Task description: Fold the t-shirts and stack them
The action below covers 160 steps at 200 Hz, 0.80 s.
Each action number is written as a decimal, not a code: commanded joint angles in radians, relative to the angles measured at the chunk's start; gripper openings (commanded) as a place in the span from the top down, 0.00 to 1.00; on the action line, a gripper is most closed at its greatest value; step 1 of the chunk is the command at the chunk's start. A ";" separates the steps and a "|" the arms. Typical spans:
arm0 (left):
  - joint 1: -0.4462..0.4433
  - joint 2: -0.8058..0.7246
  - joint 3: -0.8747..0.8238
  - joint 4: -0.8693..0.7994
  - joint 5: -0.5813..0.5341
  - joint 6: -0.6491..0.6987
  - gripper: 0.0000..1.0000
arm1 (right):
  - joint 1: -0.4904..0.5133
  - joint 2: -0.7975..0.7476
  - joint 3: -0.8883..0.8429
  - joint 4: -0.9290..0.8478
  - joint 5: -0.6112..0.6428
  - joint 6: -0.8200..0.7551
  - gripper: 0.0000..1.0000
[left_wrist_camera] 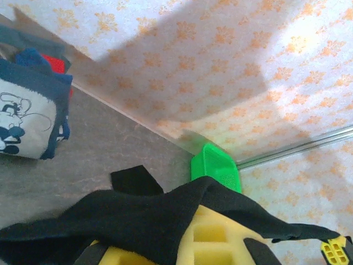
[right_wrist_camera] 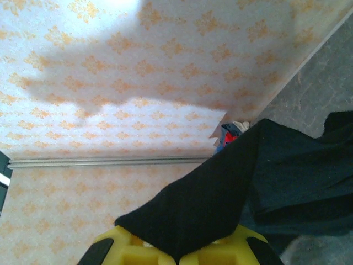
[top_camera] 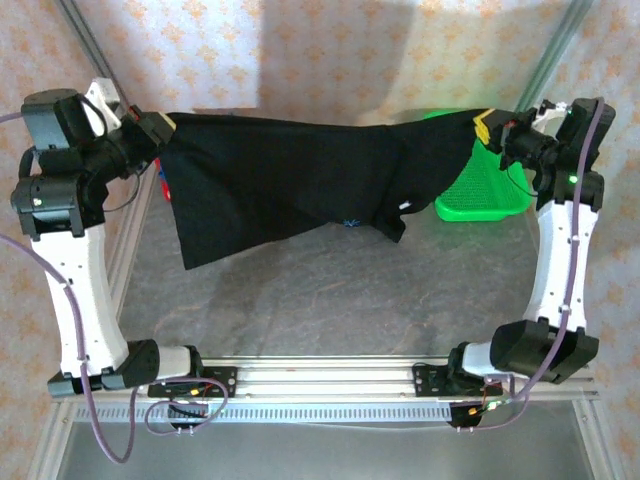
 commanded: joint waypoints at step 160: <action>0.006 0.451 0.505 0.164 0.054 -0.139 1.00 | 0.069 0.415 0.620 -0.079 0.026 0.028 1.00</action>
